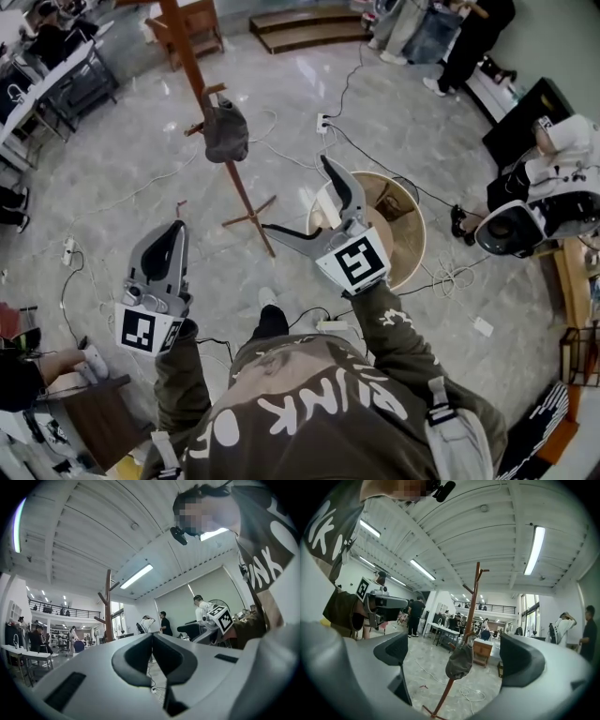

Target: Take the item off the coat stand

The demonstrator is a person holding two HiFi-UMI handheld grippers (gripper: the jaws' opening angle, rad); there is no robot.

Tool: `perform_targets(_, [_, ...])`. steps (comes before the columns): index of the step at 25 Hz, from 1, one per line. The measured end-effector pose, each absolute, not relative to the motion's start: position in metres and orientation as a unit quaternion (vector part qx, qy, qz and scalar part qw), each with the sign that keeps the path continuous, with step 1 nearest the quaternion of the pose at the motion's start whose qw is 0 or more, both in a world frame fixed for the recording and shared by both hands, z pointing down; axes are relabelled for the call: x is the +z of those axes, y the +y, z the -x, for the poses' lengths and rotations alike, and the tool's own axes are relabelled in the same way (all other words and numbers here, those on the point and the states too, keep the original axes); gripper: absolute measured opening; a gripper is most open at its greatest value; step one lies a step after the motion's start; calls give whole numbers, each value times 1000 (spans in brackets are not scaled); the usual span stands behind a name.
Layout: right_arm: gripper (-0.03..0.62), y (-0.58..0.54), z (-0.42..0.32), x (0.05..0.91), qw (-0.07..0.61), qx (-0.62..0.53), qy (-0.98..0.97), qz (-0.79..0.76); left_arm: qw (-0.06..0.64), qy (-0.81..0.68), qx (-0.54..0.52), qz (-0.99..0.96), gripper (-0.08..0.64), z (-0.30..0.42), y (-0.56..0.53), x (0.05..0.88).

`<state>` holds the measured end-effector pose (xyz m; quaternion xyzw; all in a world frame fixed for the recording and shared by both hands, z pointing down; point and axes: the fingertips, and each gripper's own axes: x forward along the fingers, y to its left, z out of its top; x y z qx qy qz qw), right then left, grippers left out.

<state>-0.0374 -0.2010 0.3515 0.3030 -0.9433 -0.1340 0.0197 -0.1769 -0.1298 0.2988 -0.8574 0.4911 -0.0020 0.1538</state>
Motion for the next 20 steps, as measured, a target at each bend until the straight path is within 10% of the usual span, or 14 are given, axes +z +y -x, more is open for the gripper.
perform_targets(20, [595,-387,140,413,108,-82,-938,-318,114,461,20,880,5,275,-279,315])
